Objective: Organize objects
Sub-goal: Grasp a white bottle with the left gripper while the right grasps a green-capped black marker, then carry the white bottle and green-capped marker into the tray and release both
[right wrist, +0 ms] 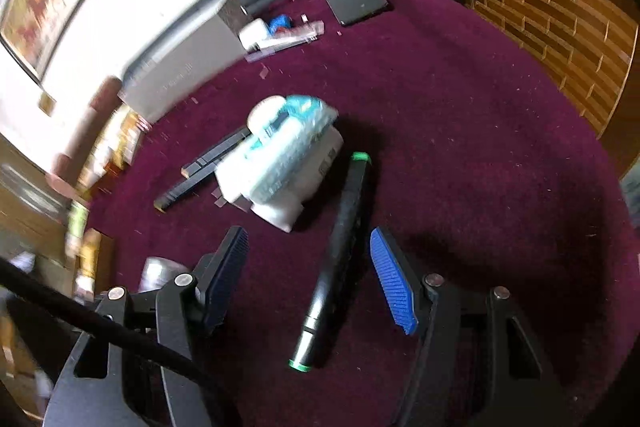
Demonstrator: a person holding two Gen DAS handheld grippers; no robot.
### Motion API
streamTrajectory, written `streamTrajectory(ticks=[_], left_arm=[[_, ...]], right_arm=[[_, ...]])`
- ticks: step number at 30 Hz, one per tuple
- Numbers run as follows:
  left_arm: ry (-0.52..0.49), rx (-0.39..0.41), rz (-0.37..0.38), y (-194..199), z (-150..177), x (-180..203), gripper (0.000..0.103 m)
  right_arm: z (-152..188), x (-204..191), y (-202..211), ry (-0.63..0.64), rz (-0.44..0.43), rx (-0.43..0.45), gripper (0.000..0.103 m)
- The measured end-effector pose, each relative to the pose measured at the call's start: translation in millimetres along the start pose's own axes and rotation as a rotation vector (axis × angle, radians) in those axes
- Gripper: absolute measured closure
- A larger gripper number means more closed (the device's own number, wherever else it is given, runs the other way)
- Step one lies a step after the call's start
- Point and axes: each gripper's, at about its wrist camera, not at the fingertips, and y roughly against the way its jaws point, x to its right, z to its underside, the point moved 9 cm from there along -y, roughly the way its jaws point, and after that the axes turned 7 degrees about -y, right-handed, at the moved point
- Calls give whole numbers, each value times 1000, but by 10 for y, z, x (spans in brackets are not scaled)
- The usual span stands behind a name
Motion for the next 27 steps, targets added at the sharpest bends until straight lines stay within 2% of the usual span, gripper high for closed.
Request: streamTrajectory(ticks=[2, 5, 8, 10, 11, 12, 14, 21, 27], left_arm=[[35, 11, 16, 75, 27, -40, 75], [81, 33, 28, 226, 95, -101, 75], [97, 53, 42, 307, 114, -138, 75], [104, 65, 45, 380, 144, -146, 75], [106, 72, 47, 419, 162, -149, 75], [108, 78, 48, 452, 177, -148, 75], [114, 91, 47, 535, 223, -155, 75], [136, 125, 48, 776, 394, -168, 74], [175, 161, 68, 1045, 598, -228, 74]], right_arm=[[33, -11, -50, 26, 47, 2, 40], [85, -22, -163, 81, 163, -2, 42], [133, -31, -286, 136, 253, 1, 51], [133, -21, -296, 166, 340, 35, 63], [134, -18, -287, 176, 362, 45, 75], [138, -13, -269, 169, 357, 49, 85], [149, 30, -225, 142, 336, 39, 90], [359, 52, -6, 42, 181, -14, 91], [577, -92, 145, 0, 71, -45, 91]])
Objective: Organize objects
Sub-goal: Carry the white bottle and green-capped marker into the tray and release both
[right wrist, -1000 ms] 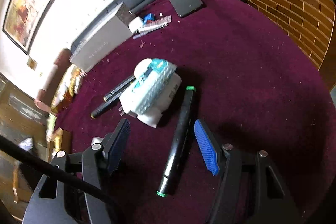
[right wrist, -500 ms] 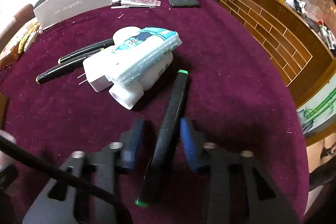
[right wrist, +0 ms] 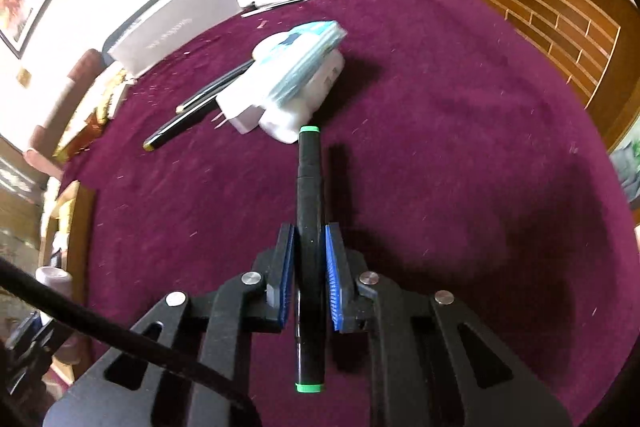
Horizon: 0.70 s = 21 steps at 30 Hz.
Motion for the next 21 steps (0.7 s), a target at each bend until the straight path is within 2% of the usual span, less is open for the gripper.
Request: streamTrajectory(ticks=[9, 15, 21], left_arm=[[94, 69, -27, 612, 279, -425, 74], [201, 93, -176, 1023, 541, -1189, 74], [282, 66, -290, 1193, 796, -1797, 74]], right_arm=[[280, -658, 177, 75, -149, -28, 90], [517, -1389, 191, 169, -268, -95, 90], [855, -2133, 53, 273, -349, -181, 90]])
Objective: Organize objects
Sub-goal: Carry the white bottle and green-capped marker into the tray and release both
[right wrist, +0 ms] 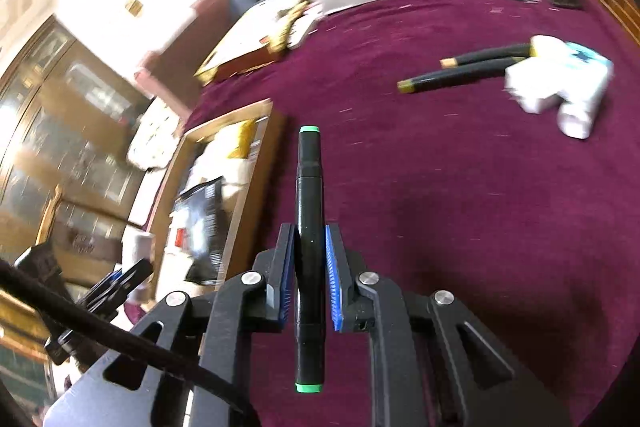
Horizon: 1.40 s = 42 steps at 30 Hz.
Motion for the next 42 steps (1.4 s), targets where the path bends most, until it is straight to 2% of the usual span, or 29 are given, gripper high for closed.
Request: streamTrajectory(ticks=[4, 11, 14, 22, 34, 42], left_arm=[[39, -25, -45, -98, 54, -326, 74], [47, -91, -78, -289, 180, -557, 74], [46, -125, -76, -368, 256, -598, 74], [6, -142, -107, -453, 212, -681, 74], [40, -129, -64, -391, 173, -672, 74], [51, -41, -58, -95, 13, -636, 73]], right_arm=[[112, -356, -231, 44, -37, -53, 90], [369, -935, -695, 70, -133, -188, 90], [482, -1088, -860, 90, -141, -230, 90], [813, -1343, -1278, 122, -123, -324, 90], [871, -1234, -1351, 119, -58, -331, 90], [840, -1249, -1372, 162, -1, -304, 90]])
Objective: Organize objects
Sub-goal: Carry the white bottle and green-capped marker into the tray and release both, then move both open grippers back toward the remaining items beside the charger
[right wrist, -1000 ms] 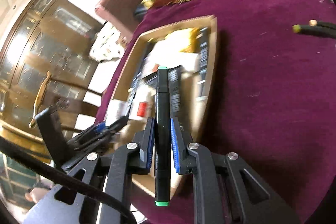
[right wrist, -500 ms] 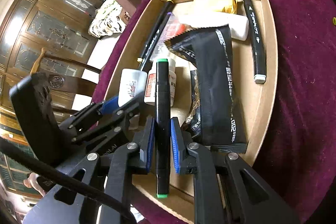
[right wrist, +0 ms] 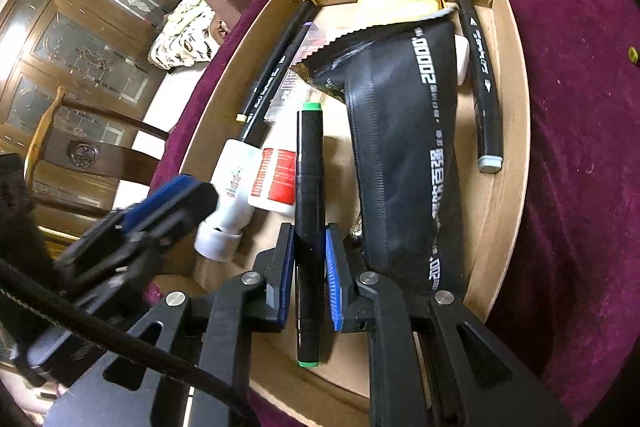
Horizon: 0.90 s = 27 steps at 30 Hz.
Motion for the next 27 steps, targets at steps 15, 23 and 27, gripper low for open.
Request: streamTrajectory(ticks=[15, 23, 27], left_arm=[[56, 66, -1, 192, -106, -46, 67], [16, 60, -6, 273, -91, 238, 67], [-41, 86, -37, 407, -120, 413, 67]], right_arm=[[-134, 19, 510, 53, 58, 176, 53], [-107, 312, 660, -4, 80, 193, 52], [-96, 406, 779, 36, 134, 231, 52]])
